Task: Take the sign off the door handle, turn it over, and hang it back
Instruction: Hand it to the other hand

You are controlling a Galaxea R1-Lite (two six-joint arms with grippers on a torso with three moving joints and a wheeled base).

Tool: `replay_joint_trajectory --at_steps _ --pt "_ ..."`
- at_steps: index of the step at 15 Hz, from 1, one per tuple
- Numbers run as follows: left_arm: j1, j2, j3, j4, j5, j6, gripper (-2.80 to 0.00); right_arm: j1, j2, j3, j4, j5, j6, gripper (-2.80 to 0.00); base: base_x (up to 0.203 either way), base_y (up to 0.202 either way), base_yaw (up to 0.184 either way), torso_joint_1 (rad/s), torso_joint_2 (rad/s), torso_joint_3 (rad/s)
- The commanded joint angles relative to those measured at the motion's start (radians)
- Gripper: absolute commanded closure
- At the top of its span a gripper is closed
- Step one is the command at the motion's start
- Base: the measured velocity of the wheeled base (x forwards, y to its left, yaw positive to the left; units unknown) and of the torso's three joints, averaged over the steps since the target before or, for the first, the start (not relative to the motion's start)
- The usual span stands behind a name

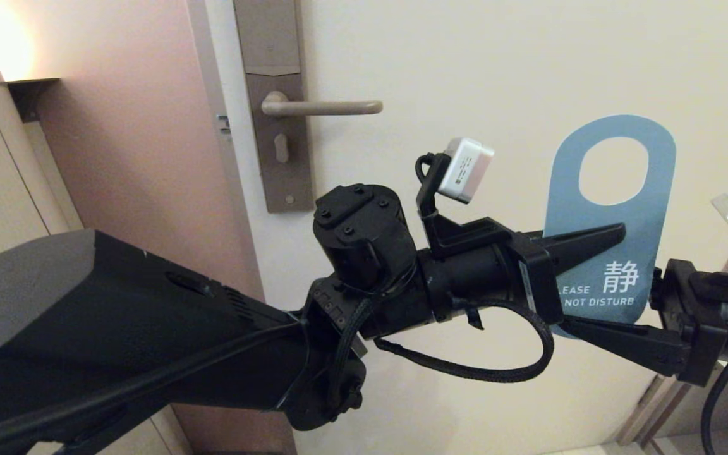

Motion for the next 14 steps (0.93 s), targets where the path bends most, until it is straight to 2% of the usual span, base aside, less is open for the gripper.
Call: replay_joint_trajectory --at_steps 1,7,12,13,14 --pt "0.000 0.001 0.025 -0.022 -0.005 -0.002 0.00 0.001 0.001 0.011 -0.020 0.005 -0.001 -2.80 0.000 0.000 0.000 0.000 0.00 0.000" --pt "0.000 0.001 0.038 -0.036 -0.005 -0.004 0.00 0.001 0.009 0.021 -0.025 0.005 -0.006 -2.80 0.000 0.000 0.000 0.000 0.00 0.000" --pt "-0.003 -0.004 0.063 -0.038 -0.005 -0.001 0.00 0.001 0.009 0.038 -0.027 0.006 -0.042 -2.80 0.000 0.000 0.000 0.000 0.00 0.000" --pt "-0.004 -0.004 0.062 -0.038 -0.003 -0.001 0.00 0.001 0.010 0.042 -0.027 0.006 -0.060 0.00 0.000 0.000 0.000 0.000 0.00 0.000" --pt "-0.003 -0.004 0.064 -0.038 -0.003 -0.001 0.00 0.001 0.012 0.041 -0.027 0.006 -0.070 0.00 0.000 0.000 0.000 0.000 0.00 0.000"
